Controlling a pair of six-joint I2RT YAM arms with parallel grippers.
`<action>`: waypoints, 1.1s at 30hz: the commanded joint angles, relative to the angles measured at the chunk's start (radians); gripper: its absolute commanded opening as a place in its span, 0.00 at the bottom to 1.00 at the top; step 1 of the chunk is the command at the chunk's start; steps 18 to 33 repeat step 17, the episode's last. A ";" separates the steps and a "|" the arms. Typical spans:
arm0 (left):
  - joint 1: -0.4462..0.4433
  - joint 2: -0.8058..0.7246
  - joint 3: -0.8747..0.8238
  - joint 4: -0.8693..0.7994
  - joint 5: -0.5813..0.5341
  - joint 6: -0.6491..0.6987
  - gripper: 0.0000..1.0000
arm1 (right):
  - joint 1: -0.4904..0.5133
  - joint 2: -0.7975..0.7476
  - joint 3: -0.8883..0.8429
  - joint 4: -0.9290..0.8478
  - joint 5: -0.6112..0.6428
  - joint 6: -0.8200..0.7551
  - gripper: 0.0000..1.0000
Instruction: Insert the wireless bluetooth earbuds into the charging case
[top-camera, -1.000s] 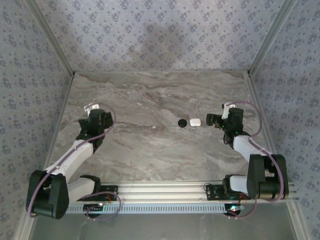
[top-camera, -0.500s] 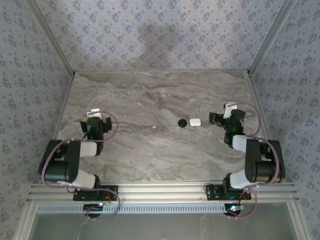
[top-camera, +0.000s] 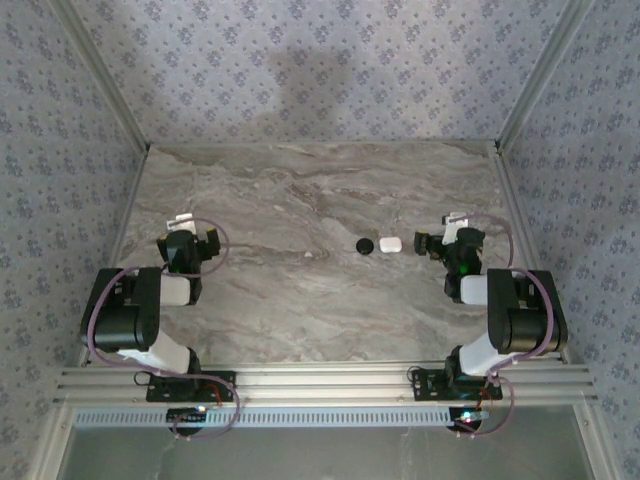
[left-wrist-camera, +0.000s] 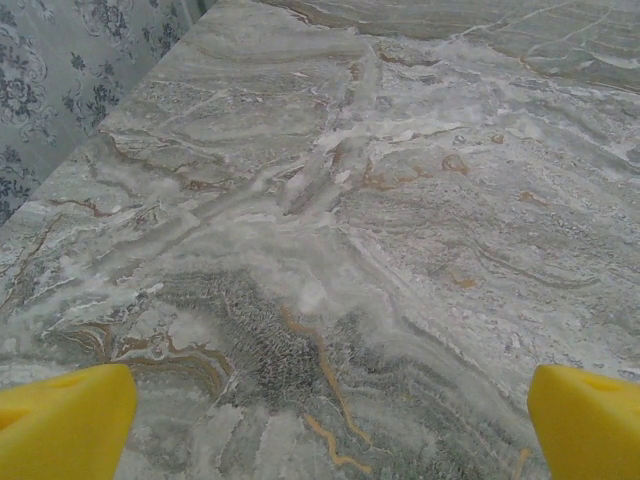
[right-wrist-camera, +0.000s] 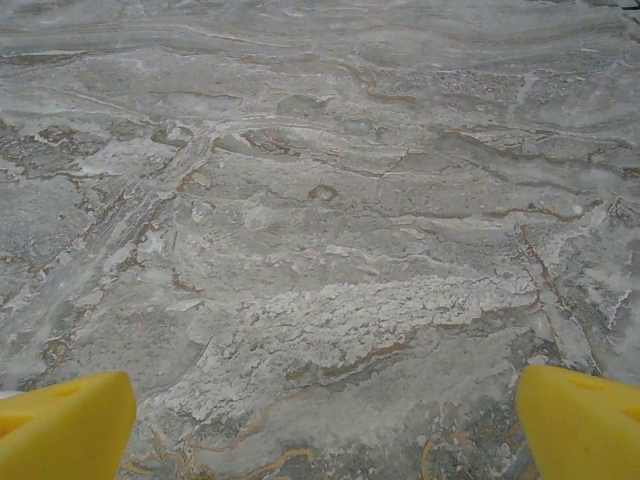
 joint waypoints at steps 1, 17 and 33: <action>-0.002 -0.013 0.022 0.023 0.015 -0.003 1.00 | -0.002 0.006 0.021 0.029 0.024 -0.004 1.00; 0.001 -0.013 0.022 0.023 0.021 -0.003 1.00 | -0.002 0.006 0.021 0.028 0.025 -0.004 1.00; 0.001 -0.013 0.022 0.023 0.021 -0.003 1.00 | -0.002 0.006 0.021 0.028 0.025 -0.004 1.00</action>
